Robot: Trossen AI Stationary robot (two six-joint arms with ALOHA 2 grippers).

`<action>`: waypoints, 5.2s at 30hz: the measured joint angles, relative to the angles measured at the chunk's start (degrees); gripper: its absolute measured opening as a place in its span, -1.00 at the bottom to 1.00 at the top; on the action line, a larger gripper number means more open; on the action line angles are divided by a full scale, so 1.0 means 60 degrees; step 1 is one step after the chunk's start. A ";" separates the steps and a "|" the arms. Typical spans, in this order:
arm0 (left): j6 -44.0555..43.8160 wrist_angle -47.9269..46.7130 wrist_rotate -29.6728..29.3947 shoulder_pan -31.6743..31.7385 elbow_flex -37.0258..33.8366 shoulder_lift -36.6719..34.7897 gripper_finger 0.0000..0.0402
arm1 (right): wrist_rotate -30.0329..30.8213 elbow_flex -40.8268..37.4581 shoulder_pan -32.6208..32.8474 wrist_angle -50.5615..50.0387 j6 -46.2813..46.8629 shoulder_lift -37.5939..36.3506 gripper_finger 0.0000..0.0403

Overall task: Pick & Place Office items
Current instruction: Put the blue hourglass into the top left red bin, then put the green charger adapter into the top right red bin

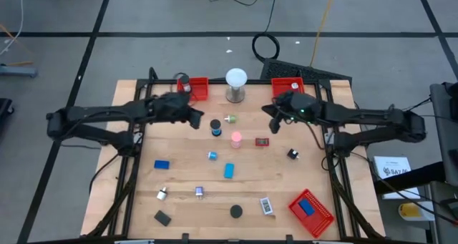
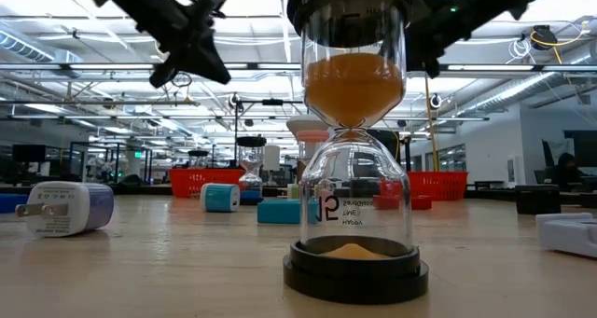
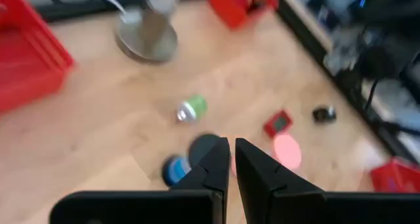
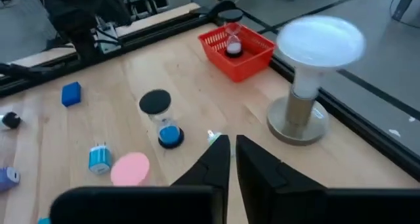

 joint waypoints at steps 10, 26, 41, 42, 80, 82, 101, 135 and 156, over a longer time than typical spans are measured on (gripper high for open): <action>0.0292 -0.1805 0.0080 -0.0528 0.2668 0.3172 -0.32 | -0.0045 -0.0538 -0.0352 -0.0056 -0.0162 -0.1087 -0.97; 0.0157 -0.4429 -0.0503 -0.0561 0.5167 0.5940 0.76 | -0.0318 -0.0541 -0.0404 -0.0158 -0.0640 -0.1138 -0.99; 0.0535 -0.4748 -0.0796 -0.0605 0.5182 0.6548 0.54 | -0.0292 -0.0538 -0.0404 -0.0127 -0.0648 -0.1138 -1.00; 0.0546 -0.4749 -0.0788 -0.0605 0.5182 0.6660 0.51 | -0.0292 -0.0538 -0.0404 -0.0131 -0.0648 -0.1138 -1.00; 0.3142 -0.4414 0.0263 0.4902 0.5352 0.5113 0.06 | -0.0277 -0.0530 -0.0851 0.0026 -0.0583 -0.1134 -0.99; 0.3302 -0.4492 0.0170 0.5030 0.5584 0.5454 0.06 | -0.0277 -0.0530 -0.0856 0.0026 -0.0583 -0.1134 -1.00; 0.4155 -0.4770 -0.0154 0.5489 0.6755 0.7580 0.06 | -0.0245 -0.0530 -0.0852 0.0026 -0.0605 -0.1134 -1.00; 0.4383 -0.4628 -0.0464 0.5617 0.6757 0.7474 0.40 | -0.0277 -0.0530 -0.1165 0.0026 -0.0655 -0.1134 -1.00; 0.6837 -0.3225 0.0895 0.3373 0.5281 0.3104 -0.17 | -0.0245 -0.0530 -0.1165 0.0026 -0.0652 -0.1134 -1.00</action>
